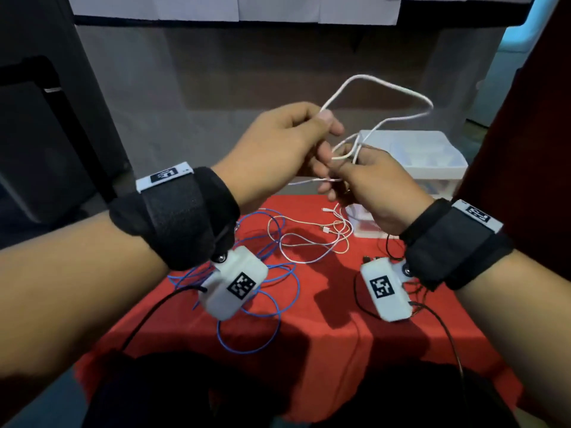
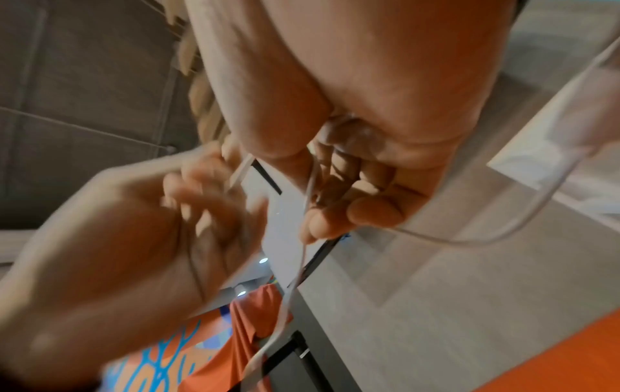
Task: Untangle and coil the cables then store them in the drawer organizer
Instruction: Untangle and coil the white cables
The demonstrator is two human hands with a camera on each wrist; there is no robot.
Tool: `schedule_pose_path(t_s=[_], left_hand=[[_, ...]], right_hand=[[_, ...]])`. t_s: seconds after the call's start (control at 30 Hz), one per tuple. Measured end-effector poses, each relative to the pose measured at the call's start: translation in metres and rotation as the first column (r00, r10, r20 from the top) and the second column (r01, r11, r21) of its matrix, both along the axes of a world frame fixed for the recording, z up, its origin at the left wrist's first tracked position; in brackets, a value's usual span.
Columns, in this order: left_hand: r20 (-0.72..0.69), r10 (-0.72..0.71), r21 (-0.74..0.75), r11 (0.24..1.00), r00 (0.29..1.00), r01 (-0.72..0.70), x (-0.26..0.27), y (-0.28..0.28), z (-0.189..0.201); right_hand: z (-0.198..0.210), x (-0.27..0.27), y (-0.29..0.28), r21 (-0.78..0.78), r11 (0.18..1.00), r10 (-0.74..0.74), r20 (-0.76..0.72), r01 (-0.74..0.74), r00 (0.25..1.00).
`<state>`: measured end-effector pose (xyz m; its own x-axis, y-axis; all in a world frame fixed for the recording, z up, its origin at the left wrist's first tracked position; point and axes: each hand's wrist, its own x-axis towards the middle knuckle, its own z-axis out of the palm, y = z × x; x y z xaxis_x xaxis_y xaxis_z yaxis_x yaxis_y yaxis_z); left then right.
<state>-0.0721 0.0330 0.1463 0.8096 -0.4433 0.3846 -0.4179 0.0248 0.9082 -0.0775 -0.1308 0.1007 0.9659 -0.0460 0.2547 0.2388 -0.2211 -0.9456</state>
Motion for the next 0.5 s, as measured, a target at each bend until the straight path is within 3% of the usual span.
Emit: schedule_pose_path(t_s=[0.13,0.23,0.3,0.37,0.47,0.5], left_hand=[[-0.154,0.129,0.007,0.992,0.98,-0.129,0.027,0.01,-0.033],[-0.131,0.213,0.202,0.962,0.968,-0.184,0.049,0.019,-0.077],[0.057,0.223,0.477,0.85,0.973,-0.223,0.061,0.028,-0.113],[0.177,0.128,0.666,0.714,0.976,-0.214,0.071,0.038,-0.146],[0.178,0.001,0.798,0.585,0.984,-0.145,0.081,0.057,-0.185],[0.184,-0.058,0.851,0.508,0.981,-0.129,0.082,0.064,-0.194]], right_hand=[[0.004,0.008,-0.025,-0.021,0.997,-0.076,-0.104,0.074,0.992],[0.017,0.026,-0.033,-0.011,0.996,-0.086,-0.13,0.085,0.988],[0.03,0.043,-0.034,-0.054,0.996,-0.075,-0.15,0.067,0.986],[0.048,0.061,-0.033,-0.105,0.992,-0.083,-0.117,0.07,0.99],[0.076,0.085,-0.033,-0.05,0.972,-0.222,0.09,0.227,0.971],[0.081,0.093,-0.034,-0.047,0.958,-0.272,0.158,0.283,0.949]])
